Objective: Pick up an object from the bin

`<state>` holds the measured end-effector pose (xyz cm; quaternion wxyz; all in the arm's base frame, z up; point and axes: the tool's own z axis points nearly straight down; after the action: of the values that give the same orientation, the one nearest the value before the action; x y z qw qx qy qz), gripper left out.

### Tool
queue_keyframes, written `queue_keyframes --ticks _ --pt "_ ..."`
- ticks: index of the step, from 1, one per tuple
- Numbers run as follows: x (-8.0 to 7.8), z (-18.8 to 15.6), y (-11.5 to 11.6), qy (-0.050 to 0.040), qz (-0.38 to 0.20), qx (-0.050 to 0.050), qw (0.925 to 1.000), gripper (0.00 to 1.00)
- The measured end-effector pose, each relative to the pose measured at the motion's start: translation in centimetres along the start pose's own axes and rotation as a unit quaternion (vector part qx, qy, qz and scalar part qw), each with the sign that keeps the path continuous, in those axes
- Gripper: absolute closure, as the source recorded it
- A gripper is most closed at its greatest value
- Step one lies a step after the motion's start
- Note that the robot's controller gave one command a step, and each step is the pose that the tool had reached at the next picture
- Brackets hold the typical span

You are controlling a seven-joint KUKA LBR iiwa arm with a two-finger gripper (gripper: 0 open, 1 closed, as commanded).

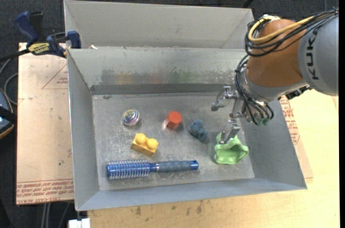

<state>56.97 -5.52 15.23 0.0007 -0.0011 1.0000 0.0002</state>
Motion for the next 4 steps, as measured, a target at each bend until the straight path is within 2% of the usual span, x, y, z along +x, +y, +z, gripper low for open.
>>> queue_keyframes --ticks 1,2,3,4 --pt "1.7 7.6 1.0 -0.0041 0.046 0.000 0.9990 0.00" --pt "1.6 7.4 1.0 -0.0047 0.044 0.000 0.9990 1.00" --pt "0.7 -6.2 1.0 -0.0038 -0.216 0.001 0.9765 1.00" --pt "0.8 -6.0 1.0 -0.0014 -0.215 0.000 0.9766 0.00"
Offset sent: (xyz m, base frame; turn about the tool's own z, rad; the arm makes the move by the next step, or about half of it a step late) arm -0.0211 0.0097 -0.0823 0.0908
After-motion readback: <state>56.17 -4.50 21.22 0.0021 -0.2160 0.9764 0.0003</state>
